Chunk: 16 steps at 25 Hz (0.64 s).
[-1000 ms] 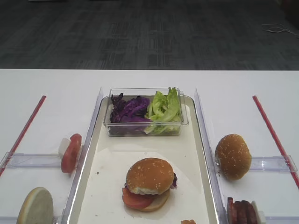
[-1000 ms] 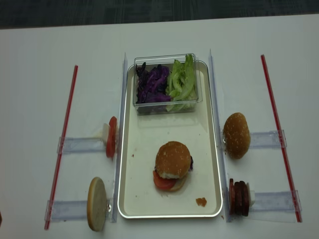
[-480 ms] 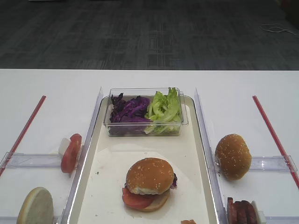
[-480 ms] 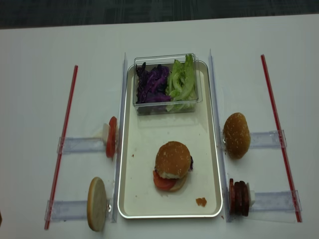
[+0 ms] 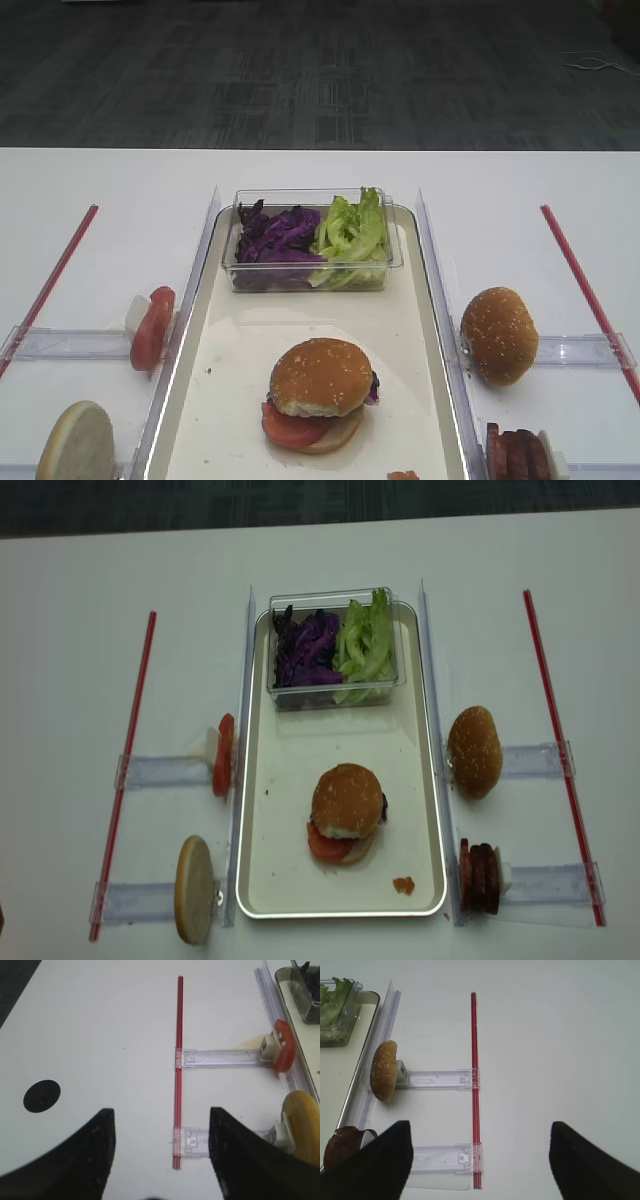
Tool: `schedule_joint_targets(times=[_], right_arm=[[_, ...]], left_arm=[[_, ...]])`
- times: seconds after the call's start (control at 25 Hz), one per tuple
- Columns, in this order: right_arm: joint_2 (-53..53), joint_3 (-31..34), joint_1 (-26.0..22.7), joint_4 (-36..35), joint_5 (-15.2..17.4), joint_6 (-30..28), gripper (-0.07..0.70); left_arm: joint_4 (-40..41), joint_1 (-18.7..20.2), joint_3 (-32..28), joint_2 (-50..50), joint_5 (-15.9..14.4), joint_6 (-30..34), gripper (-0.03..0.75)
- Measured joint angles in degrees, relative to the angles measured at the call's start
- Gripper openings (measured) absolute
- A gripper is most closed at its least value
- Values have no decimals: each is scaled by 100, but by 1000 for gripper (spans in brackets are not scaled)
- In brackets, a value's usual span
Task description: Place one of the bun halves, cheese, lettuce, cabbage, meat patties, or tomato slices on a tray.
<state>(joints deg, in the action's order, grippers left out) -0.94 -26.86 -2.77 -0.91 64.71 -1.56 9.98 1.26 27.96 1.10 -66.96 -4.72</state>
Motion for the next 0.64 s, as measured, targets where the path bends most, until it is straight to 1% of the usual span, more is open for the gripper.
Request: schedule_joint_targets(times=[0.64], right_arm=[[0, 0, 0, 12, 12, 0, 571]], left_arm=[[0, 0, 0, 0, 0, 0, 393]])
